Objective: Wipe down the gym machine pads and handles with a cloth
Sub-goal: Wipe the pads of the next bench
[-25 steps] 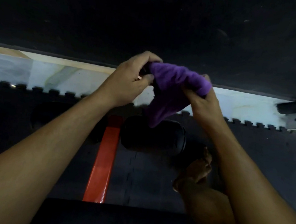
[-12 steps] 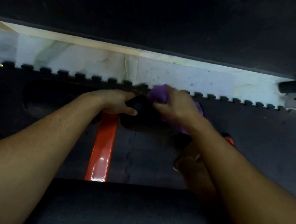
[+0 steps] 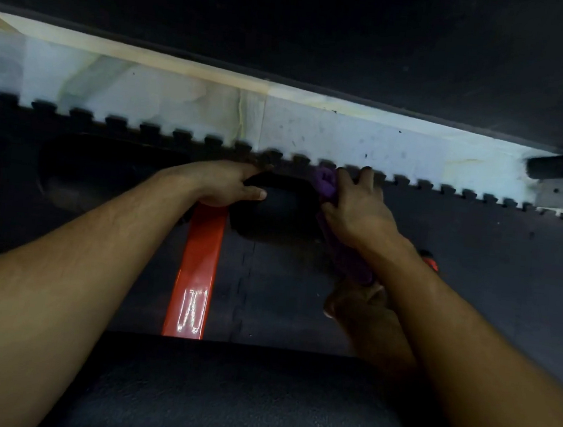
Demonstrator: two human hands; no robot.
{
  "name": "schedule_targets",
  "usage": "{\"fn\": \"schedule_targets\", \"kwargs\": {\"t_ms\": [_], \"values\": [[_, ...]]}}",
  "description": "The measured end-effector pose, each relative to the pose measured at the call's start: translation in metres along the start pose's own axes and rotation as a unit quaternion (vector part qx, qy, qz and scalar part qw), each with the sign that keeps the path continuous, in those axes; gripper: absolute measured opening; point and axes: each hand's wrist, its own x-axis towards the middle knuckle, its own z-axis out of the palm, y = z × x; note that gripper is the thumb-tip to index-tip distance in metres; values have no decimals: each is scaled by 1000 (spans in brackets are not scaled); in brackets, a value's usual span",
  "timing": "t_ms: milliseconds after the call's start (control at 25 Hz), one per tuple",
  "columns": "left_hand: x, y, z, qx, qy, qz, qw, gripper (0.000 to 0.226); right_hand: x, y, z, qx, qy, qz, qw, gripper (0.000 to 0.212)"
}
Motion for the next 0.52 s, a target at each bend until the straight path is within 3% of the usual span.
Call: {"fn": "schedule_targets", "kwargs": {"t_ms": [120,200,280,400,520], "values": [[3,1,10,-14,50,-24,998,42,-16,-34,23,-43,63,-125,989,62],[4,2,12,-7,65,-23,998,38,-10,-37,29,-67,93,-160,980,61],[3,-3,7,-1,23,-7,1000,48,6,-21,23,-62,117,-111,985,50],[-2,-9,8,41,-53,20,998,85,21,15,8,11,98,8,995,43],[0,-12,16,39,-44,31,998,85,1,6,6,-5,56,28,998,47]]}}
